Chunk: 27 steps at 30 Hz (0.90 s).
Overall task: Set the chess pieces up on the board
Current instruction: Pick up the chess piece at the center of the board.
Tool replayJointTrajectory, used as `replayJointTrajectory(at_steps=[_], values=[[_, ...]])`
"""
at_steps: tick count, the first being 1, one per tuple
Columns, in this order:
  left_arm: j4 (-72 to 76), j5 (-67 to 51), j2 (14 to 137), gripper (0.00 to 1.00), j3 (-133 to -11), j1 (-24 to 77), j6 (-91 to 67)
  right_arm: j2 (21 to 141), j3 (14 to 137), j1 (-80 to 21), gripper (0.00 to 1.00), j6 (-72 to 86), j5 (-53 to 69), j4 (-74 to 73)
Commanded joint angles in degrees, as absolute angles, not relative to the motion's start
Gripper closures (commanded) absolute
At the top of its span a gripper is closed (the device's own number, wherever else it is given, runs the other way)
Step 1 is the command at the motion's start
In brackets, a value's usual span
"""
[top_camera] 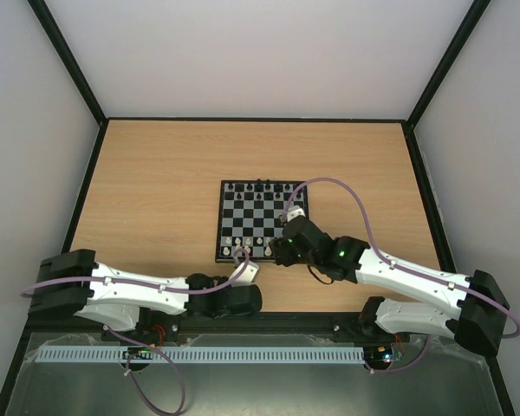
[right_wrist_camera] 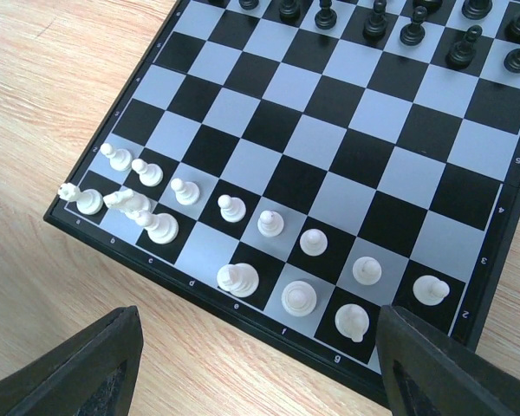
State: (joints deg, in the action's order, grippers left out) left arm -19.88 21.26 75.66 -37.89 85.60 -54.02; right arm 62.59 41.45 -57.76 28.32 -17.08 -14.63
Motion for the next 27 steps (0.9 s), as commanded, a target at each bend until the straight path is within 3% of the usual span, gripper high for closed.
replayJointTrajectory(at_steps=[1, 16, 22, 27], values=[[-20.6, 21.8, 77.6, 0.39, -39.2, 86.3, -53.9, 61.3, 40.5, -57.6, 0.26, 28.5, -17.4, -14.7], [-18.9, 20.0, 81.2, 0.67, -40.0, 86.3, -53.6, 61.2, 40.3, -57.6, 0.26, 28.5, -16.7, -14.5], [-19.3, 20.5, 82.0, 0.85, -40.4, 86.0, -53.5, 60.8, 40.3, -57.6, 0.26, 28.5, -16.5, -14.4], [-19.6, 20.9, 82.4, 0.90, -40.0, 84.7, -53.5, 61.0, 40.3, -57.6, 0.26, 28.5, -16.7, -14.4]])
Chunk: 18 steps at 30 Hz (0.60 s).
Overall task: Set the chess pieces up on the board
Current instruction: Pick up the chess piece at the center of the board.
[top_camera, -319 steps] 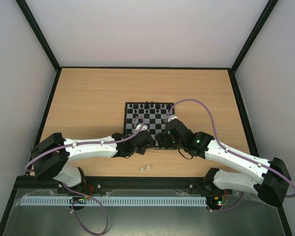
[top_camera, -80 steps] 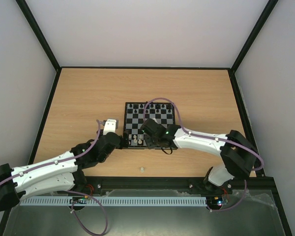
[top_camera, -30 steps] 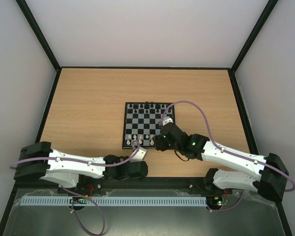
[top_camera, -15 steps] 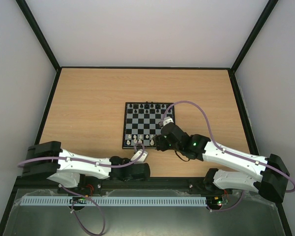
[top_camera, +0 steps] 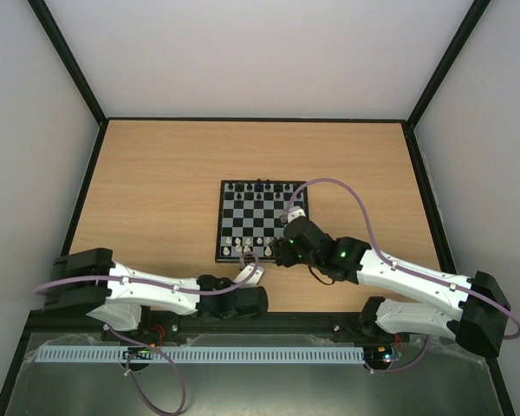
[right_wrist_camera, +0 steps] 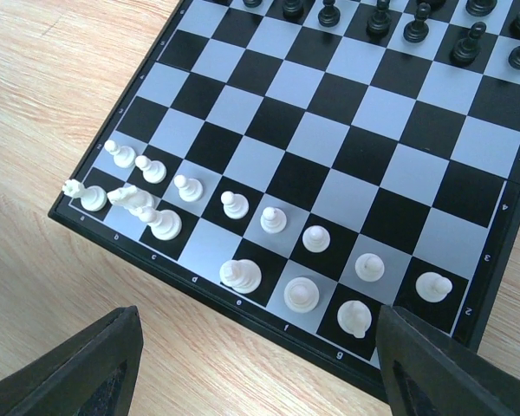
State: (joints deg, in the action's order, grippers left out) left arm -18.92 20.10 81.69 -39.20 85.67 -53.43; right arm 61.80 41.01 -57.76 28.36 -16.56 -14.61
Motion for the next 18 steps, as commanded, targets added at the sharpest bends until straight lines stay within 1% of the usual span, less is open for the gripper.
replayJointTrajectory(at_steps=[1, 11, 18], values=[[-19.6, 21.2, 82.2, 0.90, -40.1, 84.1, -53.3, 61.0, 40.3, -57.6, 0.26, 28.5, -16.7, -14.4], [-20.2, 24.8, 81.9, 0.90, -44.6, 74.9, -44.4, 59.8, 40.0, -57.6, 0.25, 28.7, -18.2, -14.5], [-17.1, 22.0, 84.9, 0.90, -48.6, 70.8, -37.5, 60.1, 40.2, -57.5, 0.25, 29.1, -19.8, -14.8]])
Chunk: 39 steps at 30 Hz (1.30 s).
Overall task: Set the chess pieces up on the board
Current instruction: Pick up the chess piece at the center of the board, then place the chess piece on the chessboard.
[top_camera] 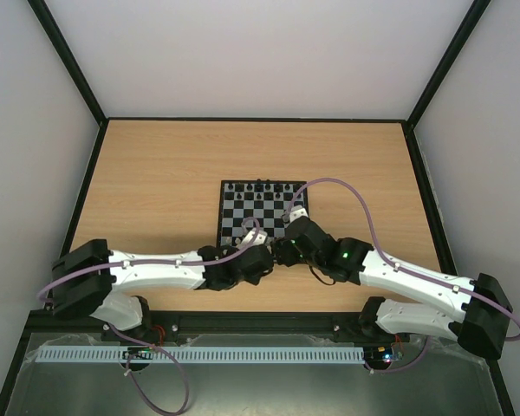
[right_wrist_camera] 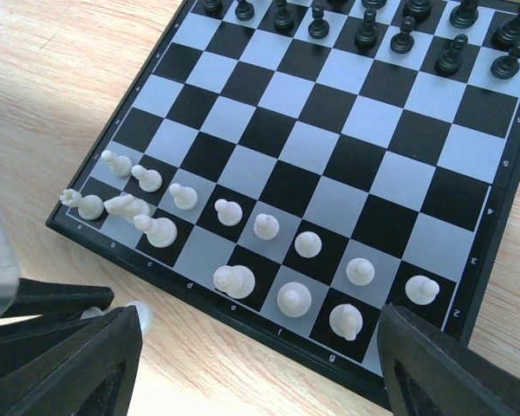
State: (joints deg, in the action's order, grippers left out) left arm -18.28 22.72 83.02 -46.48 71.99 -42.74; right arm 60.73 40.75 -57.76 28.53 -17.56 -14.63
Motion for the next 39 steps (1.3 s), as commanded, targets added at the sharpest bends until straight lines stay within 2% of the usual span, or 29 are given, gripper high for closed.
replayJointTrajectory(at_steps=[1, 14, 39], values=[[-17.0, 21.9, 85.5, 0.90, -49.0, 70.3, -36.9, 60.0, 40.2, -57.4, 0.25, 29.1, -20.0, -14.9], [-12.9, 22.6, 88.7, 0.91, -50.2, 66.3, -33.4, 58.4, 40.1, -55.6, 0.24, 29.8, -21.7, -15.3], [-10.1, 25.2, 94.5, 0.91, -51.3, 64.9, -32.3, 57.4, 39.4, -54.7, 0.22, 30.1, -21.7, -15.0]])
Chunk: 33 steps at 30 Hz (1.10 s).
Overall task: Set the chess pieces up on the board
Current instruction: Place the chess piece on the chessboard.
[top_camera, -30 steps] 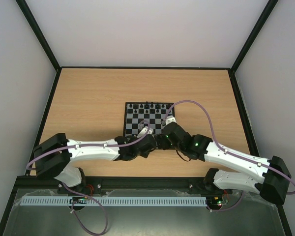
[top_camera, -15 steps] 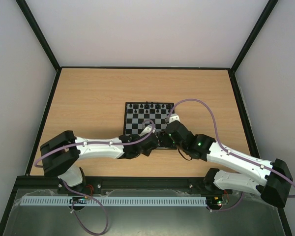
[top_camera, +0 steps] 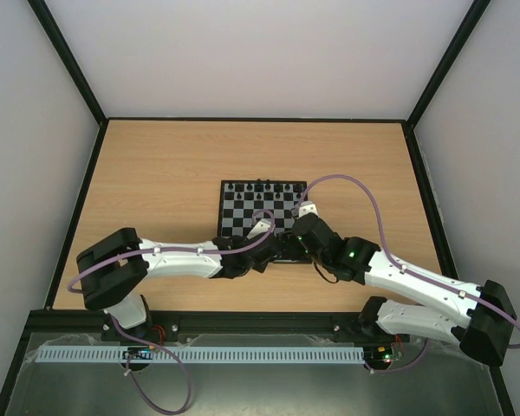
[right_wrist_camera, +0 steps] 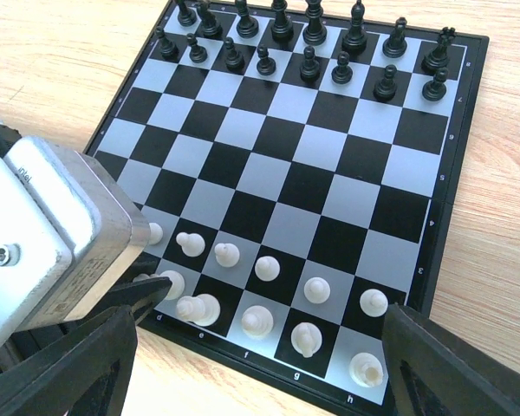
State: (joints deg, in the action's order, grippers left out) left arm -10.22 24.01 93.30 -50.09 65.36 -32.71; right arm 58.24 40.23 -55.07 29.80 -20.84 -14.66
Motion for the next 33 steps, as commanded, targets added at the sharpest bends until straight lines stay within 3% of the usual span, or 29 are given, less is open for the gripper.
replayJointTrajectory(at_steps=[1, 20, 30, 33], values=[[-10.0, 25.1, 94.6, 0.90, -51.4, 64.8, -32.3, 57.4, 39.4, -54.7, 0.22, 30.0, -21.7, -15.0], [-12.9, 23.5, 90.9, 0.72, -51.3, 64.8, -33.4, 58.0, 39.5, -54.6, 0.19, 30.0, -21.5, -14.9], [-16.2, 30.7, 76.6, 0.53, -49.1, 64.9, -33.5, 58.9, 41.9, -54.6, 0.15, 29.8, -21.7, -16.0], [-17.1, 33.6, 72.1, 0.46, -48.2, 64.8, -33.8, 59.4, 42.9, -54.7, 0.02, 29.6, -21.8, -16.0]])
